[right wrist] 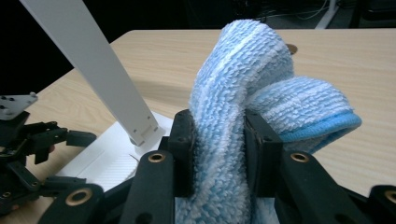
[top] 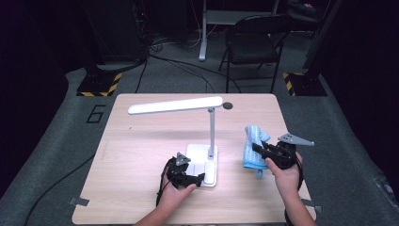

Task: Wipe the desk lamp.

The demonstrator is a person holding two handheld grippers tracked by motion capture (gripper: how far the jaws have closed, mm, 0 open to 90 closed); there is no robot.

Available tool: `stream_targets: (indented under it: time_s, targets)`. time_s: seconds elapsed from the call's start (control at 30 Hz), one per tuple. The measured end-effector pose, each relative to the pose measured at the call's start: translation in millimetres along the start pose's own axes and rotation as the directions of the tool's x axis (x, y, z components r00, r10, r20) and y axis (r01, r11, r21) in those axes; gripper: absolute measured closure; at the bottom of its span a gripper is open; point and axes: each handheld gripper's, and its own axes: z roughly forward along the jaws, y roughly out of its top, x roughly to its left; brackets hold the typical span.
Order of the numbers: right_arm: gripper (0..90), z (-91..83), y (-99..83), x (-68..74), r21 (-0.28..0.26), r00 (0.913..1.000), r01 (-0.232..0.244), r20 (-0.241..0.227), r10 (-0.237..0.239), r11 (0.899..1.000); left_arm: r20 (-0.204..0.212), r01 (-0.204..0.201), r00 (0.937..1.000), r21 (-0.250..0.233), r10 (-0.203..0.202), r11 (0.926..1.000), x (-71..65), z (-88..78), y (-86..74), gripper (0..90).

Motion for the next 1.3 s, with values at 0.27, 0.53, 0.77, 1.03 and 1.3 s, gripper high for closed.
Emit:
stream_targets:
  time_s: [0.27,0.53,0.77,1.03,1.3]
  targets:
    - [67.1,-2.8,-16.7,-10.6,0.015,0.999,-0.012,0.043,0.011,1.0,0.0,0.0,1.0,0.0,0.0,1.0,0.0,0.0,0.0,0.0]
    - [67.1,0.2,-38.0,-17.5,0.043,0.9939,-0.001,0.11,-0.003,0.999,0.0,0.0,1.0,0.0,0.0,1.0,0.0,0.0,0.0,0.0]
    - [66.6,4.3,-51.0,-26.5,0.09,0.9863,0.004,0.164,-0.018,0.996,0.002,-0.002,1.0,0.001,0.002,1.0,0.4,0.0,0.1,0.0]
    - [62.2,12.5,-62.5,-36.7,0.139,0.9846,-0.037,0.174,0.012,0.99,0.002,-0.002,1.0,0.001,0.002,1.0,0.4,0.0,0.2,0.0]
    - [58.7,20.5,-67.7,-38.1,0.167,0.9829,-0.04,0.184,0.009,0.985,0.003,-0.003,1.0,0.001,0.003,1.0,0.7,0.0,0.2,0.0]
